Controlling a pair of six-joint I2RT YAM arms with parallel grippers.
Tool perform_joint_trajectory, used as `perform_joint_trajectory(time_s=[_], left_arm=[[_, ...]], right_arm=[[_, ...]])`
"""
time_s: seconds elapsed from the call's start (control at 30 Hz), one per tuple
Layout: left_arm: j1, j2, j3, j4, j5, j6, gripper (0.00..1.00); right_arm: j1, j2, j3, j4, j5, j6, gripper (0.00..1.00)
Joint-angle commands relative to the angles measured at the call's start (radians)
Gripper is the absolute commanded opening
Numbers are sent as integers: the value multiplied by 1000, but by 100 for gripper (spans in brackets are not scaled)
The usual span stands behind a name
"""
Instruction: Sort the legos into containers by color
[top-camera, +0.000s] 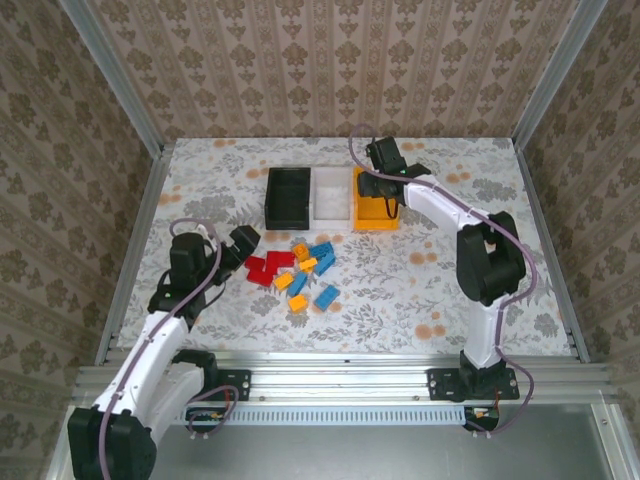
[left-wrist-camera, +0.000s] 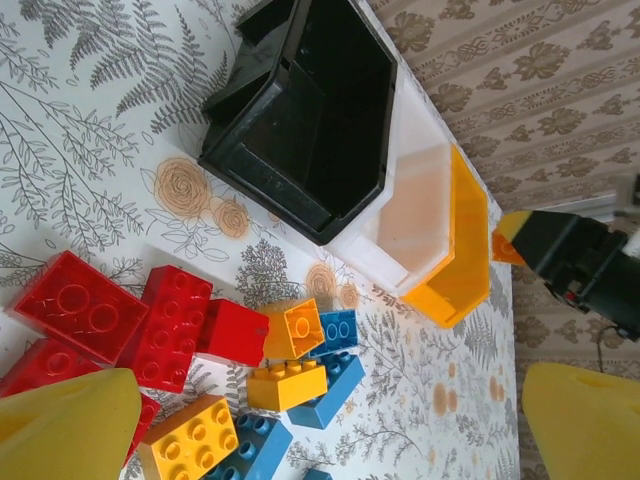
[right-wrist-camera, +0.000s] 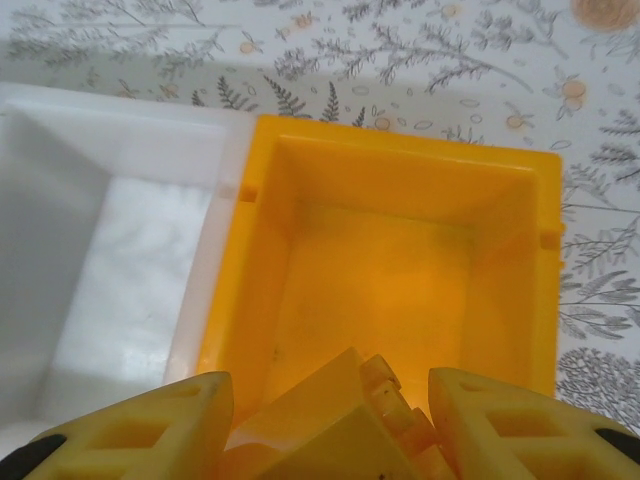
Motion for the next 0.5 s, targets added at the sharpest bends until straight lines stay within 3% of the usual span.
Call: perform_joint_trajectory(time_s=[0.0, 0.07, 0.17, 0.47], left_arm=[[-11, 22, 12, 42, 9, -17, 100], [-15, 38, 13, 47, 11, -18, 100], [-20, 60, 15, 52, 11, -16, 100], [-34, 107, 19, 75, 2, -15, 100]], right_arm=[[-11, 41, 48, -94, -44, 5, 38], [-12, 37, 59, -103, -44, 3, 48], [-12, 7, 59, -102, -44, 0, 54], [-12, -23, 60, -112, -30, -14, 62]])
